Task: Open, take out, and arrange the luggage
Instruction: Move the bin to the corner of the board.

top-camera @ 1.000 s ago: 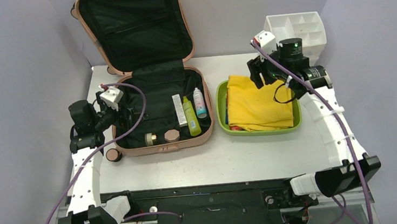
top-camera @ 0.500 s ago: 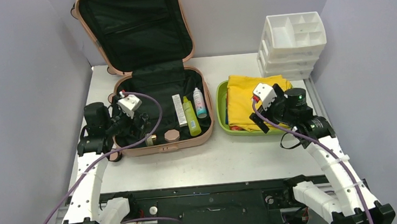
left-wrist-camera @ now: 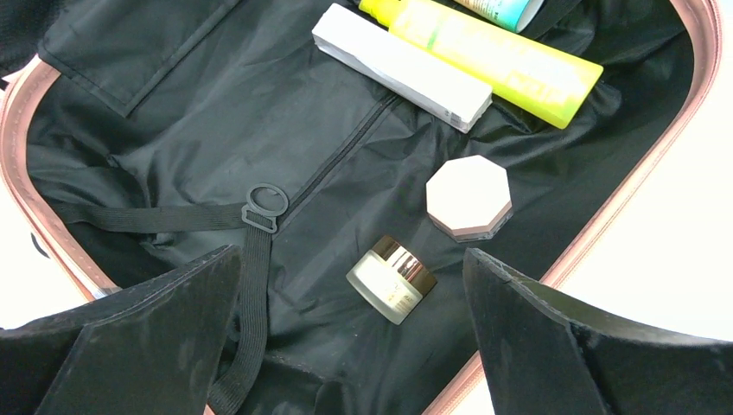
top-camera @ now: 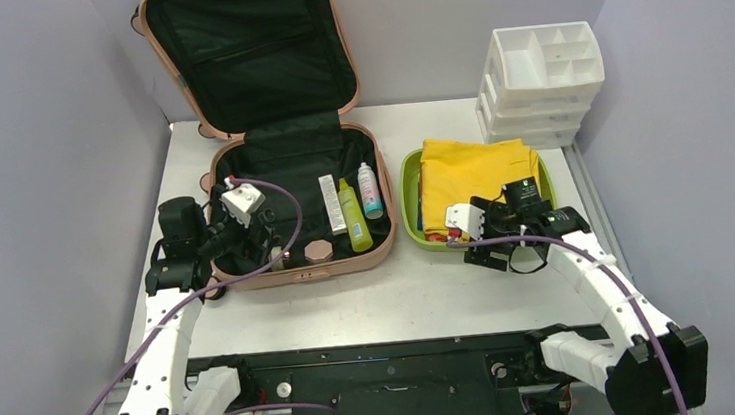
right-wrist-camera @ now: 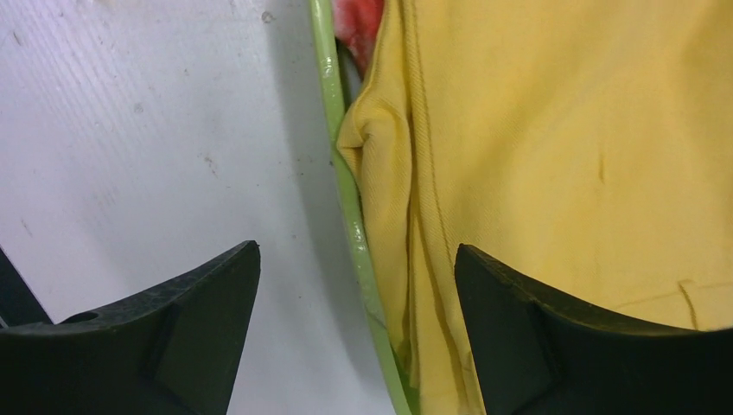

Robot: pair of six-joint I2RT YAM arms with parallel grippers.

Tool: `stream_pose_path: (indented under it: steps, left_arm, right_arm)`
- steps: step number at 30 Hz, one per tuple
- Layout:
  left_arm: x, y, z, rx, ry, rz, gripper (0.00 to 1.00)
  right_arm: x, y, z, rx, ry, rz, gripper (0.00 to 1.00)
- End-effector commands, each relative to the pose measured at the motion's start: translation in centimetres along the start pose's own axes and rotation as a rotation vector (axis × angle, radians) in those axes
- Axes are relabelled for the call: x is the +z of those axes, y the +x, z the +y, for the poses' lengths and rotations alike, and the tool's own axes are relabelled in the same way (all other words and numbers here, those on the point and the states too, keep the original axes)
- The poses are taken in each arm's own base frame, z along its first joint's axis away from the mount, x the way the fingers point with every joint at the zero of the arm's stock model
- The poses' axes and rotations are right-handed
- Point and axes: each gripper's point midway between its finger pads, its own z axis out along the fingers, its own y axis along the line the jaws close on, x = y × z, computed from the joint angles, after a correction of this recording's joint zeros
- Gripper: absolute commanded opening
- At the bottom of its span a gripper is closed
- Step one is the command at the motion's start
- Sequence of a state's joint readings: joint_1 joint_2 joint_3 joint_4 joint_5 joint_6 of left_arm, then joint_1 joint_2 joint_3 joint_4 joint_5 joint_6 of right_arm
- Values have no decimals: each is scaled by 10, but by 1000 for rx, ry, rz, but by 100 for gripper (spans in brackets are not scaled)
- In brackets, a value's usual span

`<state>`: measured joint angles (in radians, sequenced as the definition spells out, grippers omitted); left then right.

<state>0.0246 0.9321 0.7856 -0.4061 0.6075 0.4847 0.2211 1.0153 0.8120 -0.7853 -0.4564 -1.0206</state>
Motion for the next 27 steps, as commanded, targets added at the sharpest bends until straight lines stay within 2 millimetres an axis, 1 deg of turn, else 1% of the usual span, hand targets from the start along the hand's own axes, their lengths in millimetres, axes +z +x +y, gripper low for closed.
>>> stream_pose_path:
  steps: [1,5,7,8,9,10,11,12,13,14,15,16,17,18,19,20,21,22,23,24,26,27]
  left_arm:
    - [-1,-7,-5,18,18,-35,96]
    - [-3,-7,-6,23,9,-44,96]
    - [-3,-7,-6,21,9,-42,96]
    - [-3,-7,-6,19,9,-42,96]
    - [-3,-6,-6,19,9,-41,96]
    - [-3,-7,-6,19,9,-42,96]
    - [-3,-7,-6,19,7,-42,96]
    - [-3,-7,-6,19,7,-43,96]
    - [-3,-7,-5,20,5,-44,96]
    - [-3,-8,-5,20,5,-45,96]
    - [-3,-8,-5,22,4,-47,96]
    - [-3,-8,-5,21,5,-47,96]
    - [-2,-8,-5,22,5,-49,96]
    - [-2,-8,-4,21,5,-48,96]
    - [-2,-8,-4,21,6,-48,96]
    - [-1,-9,-4,20,6,-48,96]
    - [-1,-9,-4,19,7,-49,96]
    - [-1,-9,-4,19,7,-50,96]
    - [-1,-10,-5,20,10,-51,96]
    - [-1,-10,-5,21,12,-53,96]
    - [-2,-10,-6,22,13,-56,96]
    - [-2,-10,-6,22,13,-57,96]
  right_arm:
    - [15,6,1,-82,-99,14,76]
    - [28,18,-3,-69,-117,54,74]
    - [32,24,-1,-70,-133,69,73]
    - [34,27,-1,-65,-141,78,69]
    - [34,29,0,-59,-154,86,59]
    - [35,31,-1,-62,-164,98,52]
    - [33,34,4,-57,-192,115,39]
    - [30,39,8,-47,-220,137,33]
    - [28,44,8,-37,-226,151,26]
    - [24,48,12,-37,-246,163,23]
    - [20,54,12,-24,-243,177,18]
    - [16,58,15,-28,-247,185,17]
    - [11,66,14,-10,-236,200,13]
    - [4,70,18,-15,-242,208,11]
    - [-2,78,18,6,-237,222,7]
    - [-9,80,23,-7,-252,227,4]
    - [-18,87,22,15,-231,240,1]
    - [-24,91,30,11,-253,249,0]
    - [-31,98,31,9,-241,263,0]
    - [-36,102,38,16,-257,274,0]
    - [-46,113,45,20,-248,309,0]
    - [-51,122,48,29,-242,333,0]
